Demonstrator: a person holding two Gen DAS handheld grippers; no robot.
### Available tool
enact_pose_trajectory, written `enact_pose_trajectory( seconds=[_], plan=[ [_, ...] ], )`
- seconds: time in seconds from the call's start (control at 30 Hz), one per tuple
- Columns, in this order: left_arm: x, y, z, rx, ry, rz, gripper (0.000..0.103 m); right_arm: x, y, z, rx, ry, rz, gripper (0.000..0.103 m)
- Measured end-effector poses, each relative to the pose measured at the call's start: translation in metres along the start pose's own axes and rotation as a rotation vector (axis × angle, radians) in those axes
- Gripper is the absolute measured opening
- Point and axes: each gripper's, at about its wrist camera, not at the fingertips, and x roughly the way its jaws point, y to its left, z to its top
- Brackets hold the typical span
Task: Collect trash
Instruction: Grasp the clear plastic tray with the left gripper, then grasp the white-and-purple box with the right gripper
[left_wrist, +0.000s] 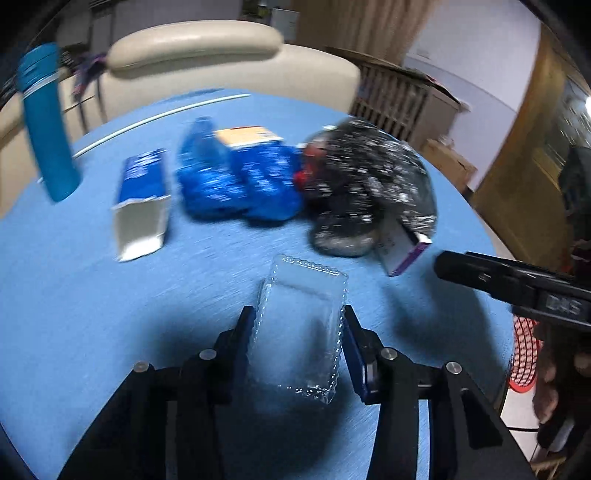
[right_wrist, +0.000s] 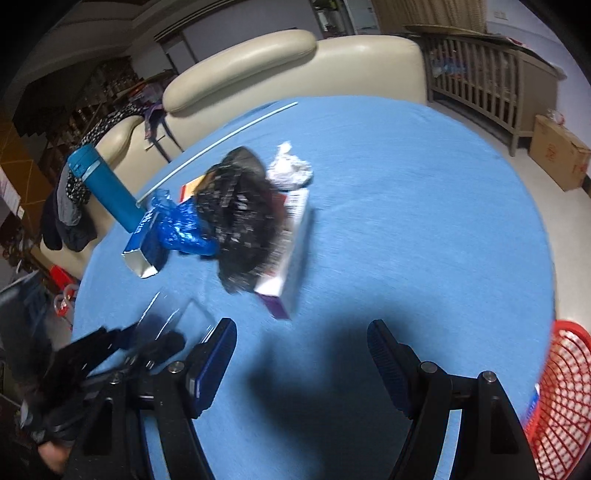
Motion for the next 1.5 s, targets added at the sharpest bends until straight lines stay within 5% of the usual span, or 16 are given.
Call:
enact_pose_trajectory(
  seconds=[0.17, 0.3, 0.37, 0.43, 1.5],
  plan=[
    [-0.013, 0.021, -0.009, -0.057, -0.023, 0.019, 0.047, 0.027, 0.017, 0.01, -0.01, 0.006, -0.026, 0.075],
    [-0.015, 0.03, -0.009, -0.081, -0.029, 0.034, 0.047, 0.041, 0.021, 0.015, -0.018, 0.016, -0.073, 0.036],
    [-0.013, 0.031, -0.009, -0.089, -0.027, 0.036, 0.047, 0.049, 0.022, 0.016, -0.021, 0.03, -0.077, 0.036],
    [-0.013, 0.032, -0.012, -0.095, -0.026, 0.036, 0.047, 0.053, 0.02, 0.014, -0.018, 0.033, -0.08, 0.019],
    [-0.064, -0.002, -0.026, -0.114, -0.074, 0.192, 0.047, -0.071, 0.022, -0.035, -0.018, -0.185, 0.025, 0.016]
  ],
)
